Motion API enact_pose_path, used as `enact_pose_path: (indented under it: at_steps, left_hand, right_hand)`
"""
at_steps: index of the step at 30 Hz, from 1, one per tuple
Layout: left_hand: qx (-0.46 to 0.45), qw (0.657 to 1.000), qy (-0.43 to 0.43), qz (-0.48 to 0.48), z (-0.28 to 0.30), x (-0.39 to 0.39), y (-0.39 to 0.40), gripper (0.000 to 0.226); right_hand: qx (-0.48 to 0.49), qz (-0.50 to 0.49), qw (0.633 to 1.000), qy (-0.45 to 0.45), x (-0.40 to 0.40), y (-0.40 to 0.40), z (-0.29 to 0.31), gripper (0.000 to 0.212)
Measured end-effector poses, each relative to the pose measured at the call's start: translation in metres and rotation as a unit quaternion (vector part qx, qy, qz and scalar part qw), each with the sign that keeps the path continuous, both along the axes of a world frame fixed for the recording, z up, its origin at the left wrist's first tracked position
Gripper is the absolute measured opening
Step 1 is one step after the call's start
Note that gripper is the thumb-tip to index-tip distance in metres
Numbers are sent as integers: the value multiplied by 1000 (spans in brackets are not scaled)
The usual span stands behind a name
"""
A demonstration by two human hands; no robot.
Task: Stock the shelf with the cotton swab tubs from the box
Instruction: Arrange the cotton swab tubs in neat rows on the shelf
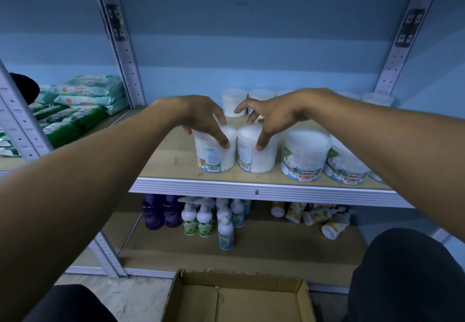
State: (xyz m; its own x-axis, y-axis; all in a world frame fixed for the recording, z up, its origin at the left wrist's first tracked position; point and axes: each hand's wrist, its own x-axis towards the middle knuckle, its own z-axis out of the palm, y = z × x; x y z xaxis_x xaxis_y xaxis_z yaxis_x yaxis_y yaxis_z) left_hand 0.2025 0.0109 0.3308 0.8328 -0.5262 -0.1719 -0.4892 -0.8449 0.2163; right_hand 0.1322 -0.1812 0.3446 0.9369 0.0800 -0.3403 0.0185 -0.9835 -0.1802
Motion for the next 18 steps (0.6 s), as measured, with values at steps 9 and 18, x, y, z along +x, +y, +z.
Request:
enact_pose_path:
  at_steps: [9, 18]
  left_hand:
    - [-16, 997, 69, 3, 6, 0, 8, 98]
    - [-24, 998, 64, 5, 5, 2, 4, 90]
  right_hand:
    - [-137, -19, 989, -50, 3, 15, 13, 86]
    - [-99, -25, 994, -29, 20, 19, 6, 67]
